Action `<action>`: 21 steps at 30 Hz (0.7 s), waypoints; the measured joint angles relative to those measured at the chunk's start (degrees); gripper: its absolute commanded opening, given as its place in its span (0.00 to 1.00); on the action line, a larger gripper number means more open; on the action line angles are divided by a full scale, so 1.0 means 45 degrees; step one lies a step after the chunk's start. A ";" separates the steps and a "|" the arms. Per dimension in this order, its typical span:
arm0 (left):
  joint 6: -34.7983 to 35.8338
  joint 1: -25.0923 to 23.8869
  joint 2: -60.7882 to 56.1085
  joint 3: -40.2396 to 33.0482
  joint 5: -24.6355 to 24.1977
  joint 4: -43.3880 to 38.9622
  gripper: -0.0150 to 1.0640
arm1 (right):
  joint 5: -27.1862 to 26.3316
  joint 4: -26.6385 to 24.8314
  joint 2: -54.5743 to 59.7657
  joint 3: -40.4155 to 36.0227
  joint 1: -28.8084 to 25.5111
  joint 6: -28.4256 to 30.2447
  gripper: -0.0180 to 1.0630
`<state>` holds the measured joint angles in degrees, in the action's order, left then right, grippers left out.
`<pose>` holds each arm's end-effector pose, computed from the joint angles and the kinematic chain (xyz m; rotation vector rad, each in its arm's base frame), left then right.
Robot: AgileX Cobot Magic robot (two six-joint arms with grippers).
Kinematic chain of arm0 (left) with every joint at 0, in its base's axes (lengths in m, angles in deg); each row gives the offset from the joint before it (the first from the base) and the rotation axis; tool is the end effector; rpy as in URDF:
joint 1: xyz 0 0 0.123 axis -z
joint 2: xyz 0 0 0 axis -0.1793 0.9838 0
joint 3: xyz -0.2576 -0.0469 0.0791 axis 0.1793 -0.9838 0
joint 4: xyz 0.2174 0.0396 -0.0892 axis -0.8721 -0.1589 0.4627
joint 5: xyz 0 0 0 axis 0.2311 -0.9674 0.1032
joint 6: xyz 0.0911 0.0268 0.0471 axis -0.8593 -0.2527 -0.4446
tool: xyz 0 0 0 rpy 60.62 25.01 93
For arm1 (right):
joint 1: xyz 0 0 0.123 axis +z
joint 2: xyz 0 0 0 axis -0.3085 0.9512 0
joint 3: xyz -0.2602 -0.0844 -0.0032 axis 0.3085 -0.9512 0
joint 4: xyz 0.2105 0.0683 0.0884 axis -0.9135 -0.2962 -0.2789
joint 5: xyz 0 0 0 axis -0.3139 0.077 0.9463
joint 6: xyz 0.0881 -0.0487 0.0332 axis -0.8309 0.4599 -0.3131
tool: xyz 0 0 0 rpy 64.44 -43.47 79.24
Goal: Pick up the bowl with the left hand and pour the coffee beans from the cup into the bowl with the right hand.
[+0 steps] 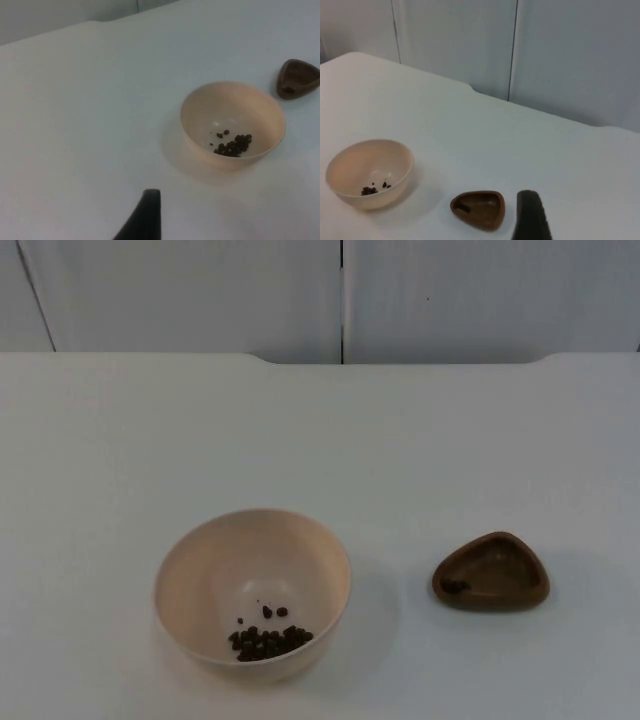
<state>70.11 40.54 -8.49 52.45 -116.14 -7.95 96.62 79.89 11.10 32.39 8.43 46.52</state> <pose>0.0078 -0.0021 0.2618 0.5125 2.0189 -0.3146 0.0067 0.0039 0.3089 -0.4946 1.7620 0.2706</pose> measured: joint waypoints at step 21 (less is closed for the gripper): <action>-0.0024 0.0000 0.0000 0.0000 0.0000 0.0026 0.88 | 0.2266 -0.0105 -0.0478 -0.1149 0.0000 -0.0927 0.48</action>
<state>70.01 40.54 -8.49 52.45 -116.14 -7.83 106.82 79.42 8.95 27.22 8.43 42.35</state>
